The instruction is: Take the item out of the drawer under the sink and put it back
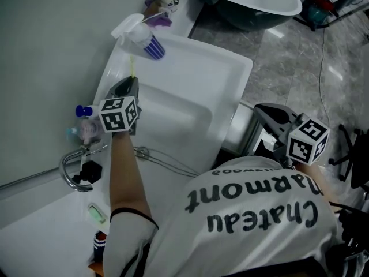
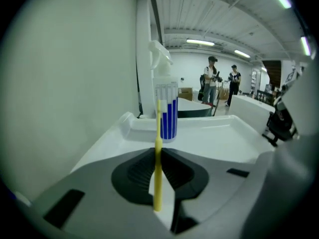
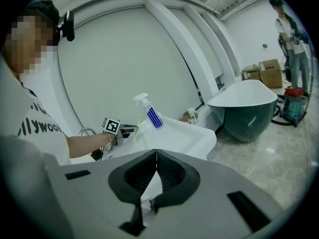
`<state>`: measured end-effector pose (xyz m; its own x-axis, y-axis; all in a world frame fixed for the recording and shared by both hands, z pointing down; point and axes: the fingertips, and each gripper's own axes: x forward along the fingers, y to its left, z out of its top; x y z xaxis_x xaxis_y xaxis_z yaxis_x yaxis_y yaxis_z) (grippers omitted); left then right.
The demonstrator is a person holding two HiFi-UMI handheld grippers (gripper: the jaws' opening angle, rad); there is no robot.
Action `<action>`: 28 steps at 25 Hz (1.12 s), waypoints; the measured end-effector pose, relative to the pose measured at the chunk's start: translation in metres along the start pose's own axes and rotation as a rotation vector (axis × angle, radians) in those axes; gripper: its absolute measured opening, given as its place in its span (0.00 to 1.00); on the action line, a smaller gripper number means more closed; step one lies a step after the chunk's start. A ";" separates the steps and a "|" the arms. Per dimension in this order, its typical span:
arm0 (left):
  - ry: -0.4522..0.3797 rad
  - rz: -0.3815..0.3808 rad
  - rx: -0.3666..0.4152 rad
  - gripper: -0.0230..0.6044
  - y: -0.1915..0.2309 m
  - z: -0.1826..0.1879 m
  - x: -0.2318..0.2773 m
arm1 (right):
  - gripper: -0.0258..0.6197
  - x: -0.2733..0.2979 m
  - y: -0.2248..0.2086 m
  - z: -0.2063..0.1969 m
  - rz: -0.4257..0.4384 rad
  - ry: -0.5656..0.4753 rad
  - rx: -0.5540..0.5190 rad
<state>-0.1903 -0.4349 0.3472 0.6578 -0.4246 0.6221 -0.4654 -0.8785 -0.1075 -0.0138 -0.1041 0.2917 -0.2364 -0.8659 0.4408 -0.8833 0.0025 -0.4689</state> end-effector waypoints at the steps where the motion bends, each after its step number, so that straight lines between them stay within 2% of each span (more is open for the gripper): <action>1: 0.023 0.011 0.040 0.11 0.002 -0.002 0.002 | 0.06 0.000 0.000 -0.001 0.001 0.003 0.002; 3: 0.057 0.019 0.097 0.11 0.005 -0.003 0.005 | 0.06 0.002 0.000 -0.002 0.003 0.008 0.002; 7: 0.090 0.019 0.120 0.11 0.006 -0.006 0.013 | 0.06 0.004 0.001 -0.003 0.005 0.012 0.000; 12: 0.185 0.066 0.211 0.11 0.016 -0.018 0.026 | 0.06 -0.001 -0.004 -0.004 -0.009 0.006 0.009; 20: 0.249 0.077 0.207 0.11 0.025 -0.025 0.042 | 0.06 -0.004 -0.010 -0.006 -0.027 0.002 0.030; 28: 0.329 0.099 0.303 0.11 0.034 -0.028 0.059 | 0.06 -0.002 -0.011 -0.010 -0.032 0.010 0.042</action>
<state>-0.1838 -0.4840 0.4016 0.3730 -0.4606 0.8054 -0.2904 -0.8824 -0.3701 -0.0074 -0.0974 0.3033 -0.2125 -0.8604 0.4632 -0.8728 -0.0460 -0.4858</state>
